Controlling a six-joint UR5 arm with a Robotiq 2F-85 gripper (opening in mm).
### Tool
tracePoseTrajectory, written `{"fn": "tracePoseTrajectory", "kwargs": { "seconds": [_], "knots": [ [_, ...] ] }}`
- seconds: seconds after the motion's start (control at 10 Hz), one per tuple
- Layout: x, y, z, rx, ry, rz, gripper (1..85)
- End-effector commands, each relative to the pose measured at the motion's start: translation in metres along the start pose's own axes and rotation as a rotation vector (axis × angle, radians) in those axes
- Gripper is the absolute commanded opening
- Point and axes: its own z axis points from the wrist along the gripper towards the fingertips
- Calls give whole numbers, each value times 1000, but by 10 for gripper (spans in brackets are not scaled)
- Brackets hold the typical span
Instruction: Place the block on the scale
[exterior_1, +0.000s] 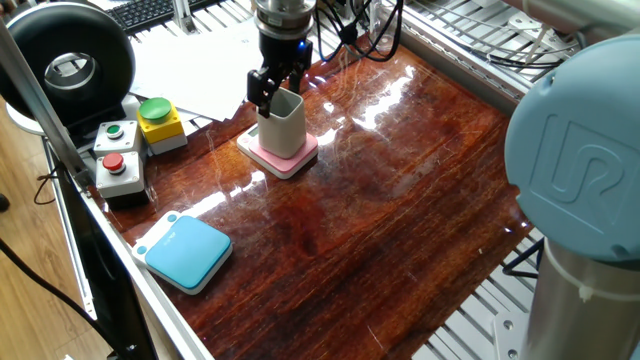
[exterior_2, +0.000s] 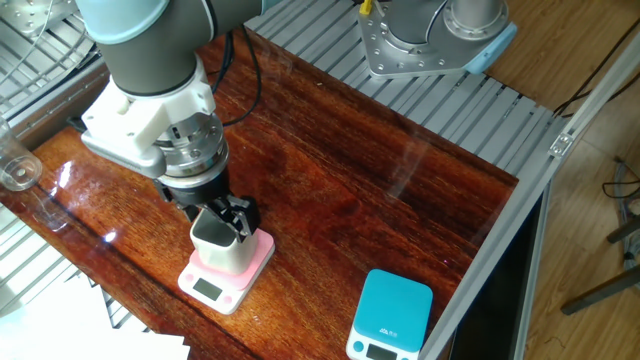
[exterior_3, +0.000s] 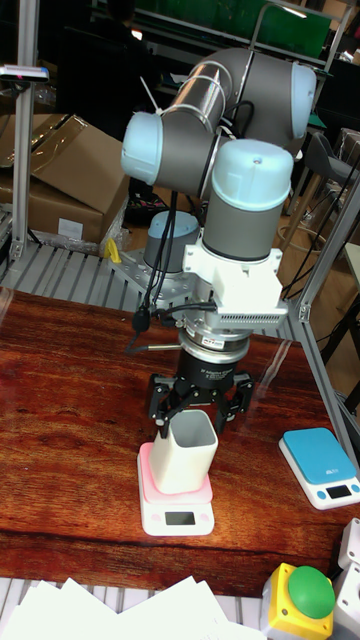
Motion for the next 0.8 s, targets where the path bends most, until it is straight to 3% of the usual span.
{"fn": "tracePoseTrajectory", "kwargs": {
  "seconds": [0.0,0.2,0.4,0.6,0.7],
  "knots": [
    [3,6,-16,-21,16,8,757],
    [7,6,-30,-29,25,12,730],
    [19,1,-58,-31,58,11,677],
    [28,-6,-80,-36,94,32,550],
    [26,-8,-80,-33,102,34,480]
  ]
}}
